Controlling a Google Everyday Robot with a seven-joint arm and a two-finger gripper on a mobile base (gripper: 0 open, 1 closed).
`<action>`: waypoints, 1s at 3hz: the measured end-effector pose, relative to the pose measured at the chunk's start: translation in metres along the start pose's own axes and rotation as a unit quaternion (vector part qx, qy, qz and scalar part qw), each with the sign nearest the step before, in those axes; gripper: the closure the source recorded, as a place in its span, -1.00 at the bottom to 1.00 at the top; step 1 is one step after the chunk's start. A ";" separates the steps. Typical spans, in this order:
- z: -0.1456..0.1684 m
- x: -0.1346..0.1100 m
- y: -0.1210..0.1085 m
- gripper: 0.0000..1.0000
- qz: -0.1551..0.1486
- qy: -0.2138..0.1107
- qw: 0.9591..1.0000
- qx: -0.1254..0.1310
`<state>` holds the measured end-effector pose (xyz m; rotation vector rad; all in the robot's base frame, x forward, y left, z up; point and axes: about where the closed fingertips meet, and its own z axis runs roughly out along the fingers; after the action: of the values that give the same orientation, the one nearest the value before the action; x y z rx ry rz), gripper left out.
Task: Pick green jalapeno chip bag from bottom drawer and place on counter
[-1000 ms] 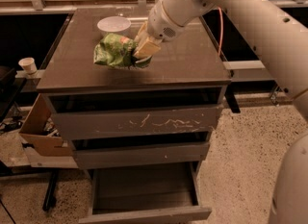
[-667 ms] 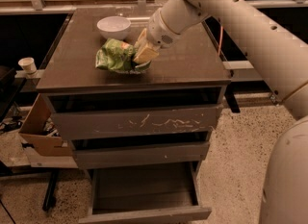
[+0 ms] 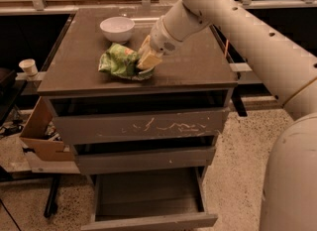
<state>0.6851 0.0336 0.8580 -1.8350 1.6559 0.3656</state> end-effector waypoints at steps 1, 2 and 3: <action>0.000 0.000 0.000 0.62 0.000 0.000 1.000 0.000; 0.000 0.000 0.000 0.00 0.000 0.000 1.000 0.000; 0.000 0.000 0.000 -0.47 0.000 0.000 1.000 0.000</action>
Offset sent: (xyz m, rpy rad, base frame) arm 0.0000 0.0000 0.0000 0.0000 0.0000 0.0000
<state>0.6851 0.0337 0.8579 -1.8352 1.6558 0.3658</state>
